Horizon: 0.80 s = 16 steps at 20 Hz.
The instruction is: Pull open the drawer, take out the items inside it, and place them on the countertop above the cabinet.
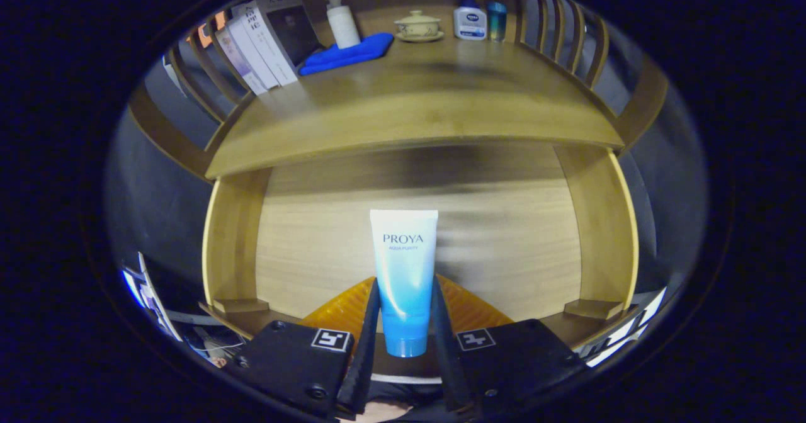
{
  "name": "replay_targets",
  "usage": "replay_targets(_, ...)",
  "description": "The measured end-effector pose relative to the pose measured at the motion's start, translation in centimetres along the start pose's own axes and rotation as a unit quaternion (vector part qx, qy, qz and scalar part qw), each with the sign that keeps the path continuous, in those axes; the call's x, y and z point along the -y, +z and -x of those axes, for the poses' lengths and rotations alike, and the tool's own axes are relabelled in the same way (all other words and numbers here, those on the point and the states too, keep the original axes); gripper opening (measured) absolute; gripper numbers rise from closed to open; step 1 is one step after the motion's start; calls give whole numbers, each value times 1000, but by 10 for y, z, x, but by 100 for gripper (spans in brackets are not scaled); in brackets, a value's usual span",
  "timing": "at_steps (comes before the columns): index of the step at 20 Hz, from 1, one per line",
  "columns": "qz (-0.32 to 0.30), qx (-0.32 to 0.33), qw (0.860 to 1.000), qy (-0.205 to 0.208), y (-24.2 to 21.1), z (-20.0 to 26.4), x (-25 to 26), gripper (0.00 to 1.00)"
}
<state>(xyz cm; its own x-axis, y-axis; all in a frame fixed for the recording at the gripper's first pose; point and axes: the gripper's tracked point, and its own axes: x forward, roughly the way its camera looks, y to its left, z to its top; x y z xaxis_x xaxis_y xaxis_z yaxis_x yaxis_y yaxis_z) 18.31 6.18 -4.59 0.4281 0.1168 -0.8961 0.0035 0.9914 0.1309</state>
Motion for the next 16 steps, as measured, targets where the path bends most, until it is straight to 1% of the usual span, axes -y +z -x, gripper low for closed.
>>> replay_targets(3,-3,21,1000,-1,21,20,1,48)
replay_targets(6,-14,32,999,10,52,30,-2,48)
replay_targets(12,-19,51,998,11,119,21,-15,48)
replay_targets(16,-17,53,998,1,160,9,-14,48)
